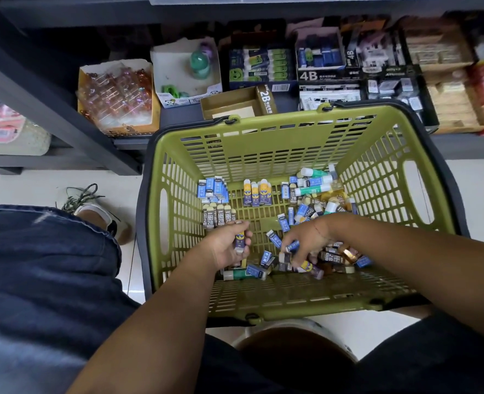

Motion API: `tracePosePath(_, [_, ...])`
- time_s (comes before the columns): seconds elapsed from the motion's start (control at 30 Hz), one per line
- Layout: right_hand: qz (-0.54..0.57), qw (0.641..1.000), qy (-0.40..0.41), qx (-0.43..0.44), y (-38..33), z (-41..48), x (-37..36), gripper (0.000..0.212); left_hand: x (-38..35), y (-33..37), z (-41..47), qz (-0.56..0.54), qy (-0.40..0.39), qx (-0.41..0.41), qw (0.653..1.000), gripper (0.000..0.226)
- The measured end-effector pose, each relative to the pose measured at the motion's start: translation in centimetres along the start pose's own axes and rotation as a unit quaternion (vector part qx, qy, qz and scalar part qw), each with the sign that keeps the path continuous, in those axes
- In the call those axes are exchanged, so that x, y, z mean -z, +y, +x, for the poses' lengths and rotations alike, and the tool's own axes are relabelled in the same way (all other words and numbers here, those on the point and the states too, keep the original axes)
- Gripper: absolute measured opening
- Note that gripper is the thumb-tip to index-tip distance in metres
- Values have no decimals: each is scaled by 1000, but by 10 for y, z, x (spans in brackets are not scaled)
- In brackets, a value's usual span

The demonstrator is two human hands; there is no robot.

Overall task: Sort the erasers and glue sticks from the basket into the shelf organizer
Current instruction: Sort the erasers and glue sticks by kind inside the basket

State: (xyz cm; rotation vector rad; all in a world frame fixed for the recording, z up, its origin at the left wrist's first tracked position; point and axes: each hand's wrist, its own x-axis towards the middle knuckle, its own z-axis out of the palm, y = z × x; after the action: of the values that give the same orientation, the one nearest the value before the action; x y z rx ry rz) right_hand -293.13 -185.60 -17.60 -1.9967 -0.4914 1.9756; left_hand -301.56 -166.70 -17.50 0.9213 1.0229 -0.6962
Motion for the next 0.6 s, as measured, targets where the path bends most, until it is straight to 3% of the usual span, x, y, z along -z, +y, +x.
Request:
tracePosePath(0.07, [160, 986, 39, 39, -5, -8, 8, 51, -1, 1, 1, -22, -12, -7, 1000, 8])
tracePosePath(0.2, [396, 894, 171, 121, -33, -13, 17, 58, -1, 4, 4, -86, -43, -19, 995, 30])
tracePosePath(0.27, [415, 876, 207, 133, -47, -8, 12, 53, -4, 7, 3, -94, -72, -38, 992, 44])
tracePosePath(0.4, [357, 890, 241, 148, -61, 6, 2, 23, -10, 12, -4, -135, -112, -67, 982, 51])
tracePosePath(0.6, [365, 889, 198, 193, -69, 3, 8, 31, -3, 16, 4, -216, -110, -84, 966, 44])
